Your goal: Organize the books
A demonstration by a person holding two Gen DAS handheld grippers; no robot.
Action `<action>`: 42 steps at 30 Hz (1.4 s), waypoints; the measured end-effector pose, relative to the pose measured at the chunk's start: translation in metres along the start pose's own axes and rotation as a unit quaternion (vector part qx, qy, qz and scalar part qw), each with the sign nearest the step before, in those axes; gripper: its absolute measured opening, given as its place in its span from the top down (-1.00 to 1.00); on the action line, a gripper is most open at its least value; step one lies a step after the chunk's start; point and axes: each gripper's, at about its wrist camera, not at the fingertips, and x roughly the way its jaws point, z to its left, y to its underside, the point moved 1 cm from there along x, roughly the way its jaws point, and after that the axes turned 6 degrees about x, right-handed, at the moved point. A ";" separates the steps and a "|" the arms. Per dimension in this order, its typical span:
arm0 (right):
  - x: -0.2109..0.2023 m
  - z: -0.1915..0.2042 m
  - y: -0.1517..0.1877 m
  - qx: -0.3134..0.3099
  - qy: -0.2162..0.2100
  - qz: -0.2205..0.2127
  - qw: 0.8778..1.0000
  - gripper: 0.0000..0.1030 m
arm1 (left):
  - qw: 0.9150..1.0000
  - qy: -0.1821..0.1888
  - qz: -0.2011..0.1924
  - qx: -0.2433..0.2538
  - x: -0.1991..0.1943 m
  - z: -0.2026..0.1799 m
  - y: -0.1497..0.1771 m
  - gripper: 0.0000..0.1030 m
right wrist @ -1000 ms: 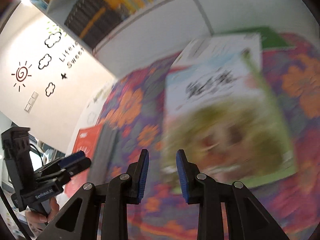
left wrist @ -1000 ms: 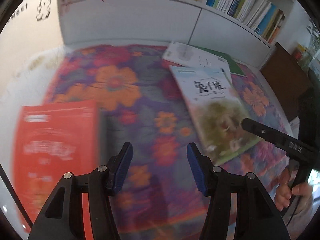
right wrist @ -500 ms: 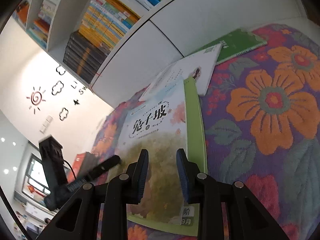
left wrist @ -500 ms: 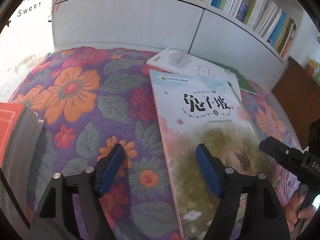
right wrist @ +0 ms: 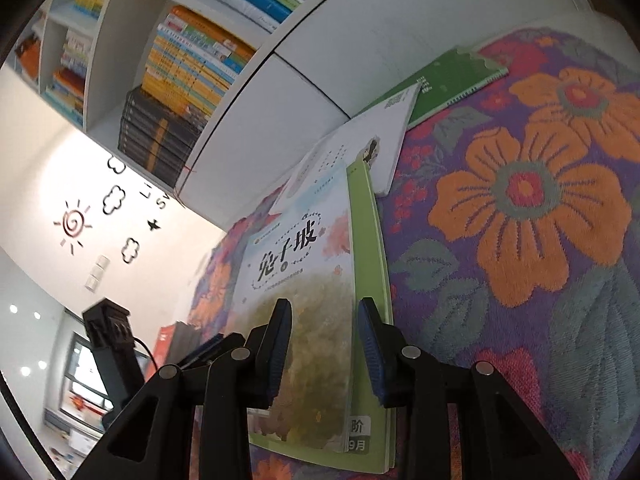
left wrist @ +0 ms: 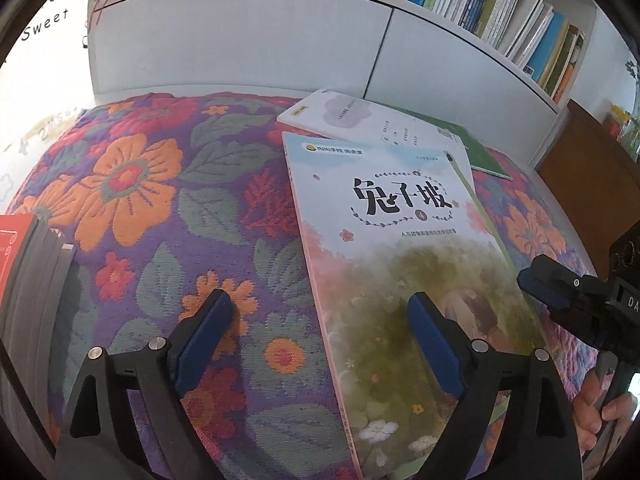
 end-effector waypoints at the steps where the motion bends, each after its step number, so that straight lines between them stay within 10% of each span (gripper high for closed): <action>1: 0.000 -0.002 -0.001 0.008 -0.007 0.001 1.000 0.36 | 1.000 0.000 0.000 0.001 0.000 0.000 0.000 -0.76; 42: -0.002 -0.010 0.000 0.044 -0.040 0.007 0.998 0.36 | 1.000 -0.004 0.006 0.023 0.005 -0.009 0.003 -0.98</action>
